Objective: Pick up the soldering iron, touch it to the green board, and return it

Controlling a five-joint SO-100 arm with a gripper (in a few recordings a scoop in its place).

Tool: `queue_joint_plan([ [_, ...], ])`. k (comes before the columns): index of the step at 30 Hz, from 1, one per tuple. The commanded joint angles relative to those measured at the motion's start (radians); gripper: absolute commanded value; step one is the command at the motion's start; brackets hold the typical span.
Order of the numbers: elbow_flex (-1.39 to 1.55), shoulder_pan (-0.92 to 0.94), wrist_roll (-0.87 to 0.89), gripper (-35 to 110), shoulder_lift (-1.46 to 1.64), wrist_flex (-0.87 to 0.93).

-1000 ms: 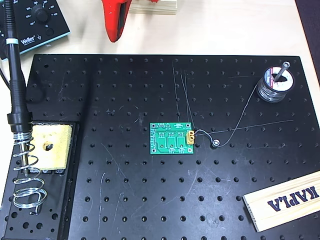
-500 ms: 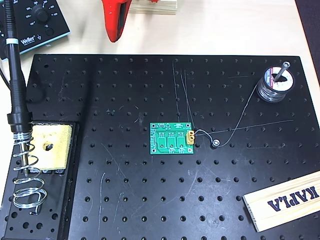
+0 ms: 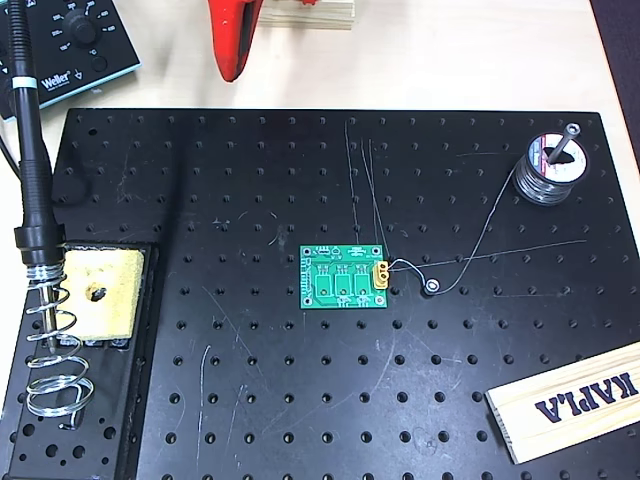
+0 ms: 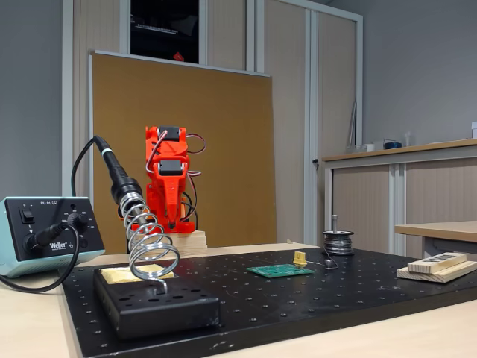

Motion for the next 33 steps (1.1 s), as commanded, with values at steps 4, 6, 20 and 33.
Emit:
queue_joint_plan([
  [4,-0.1,0.003,-0.014,0,0.009,0.021],
  [6,-0.121,-0.017,-0.015,0,0.009,0.023],
  [20,-0.347,-0.031,0.091,0,-0.072,-0.009],
  [33,-0.66,-0.074,0.112,0,-0.52,-0.052],
])
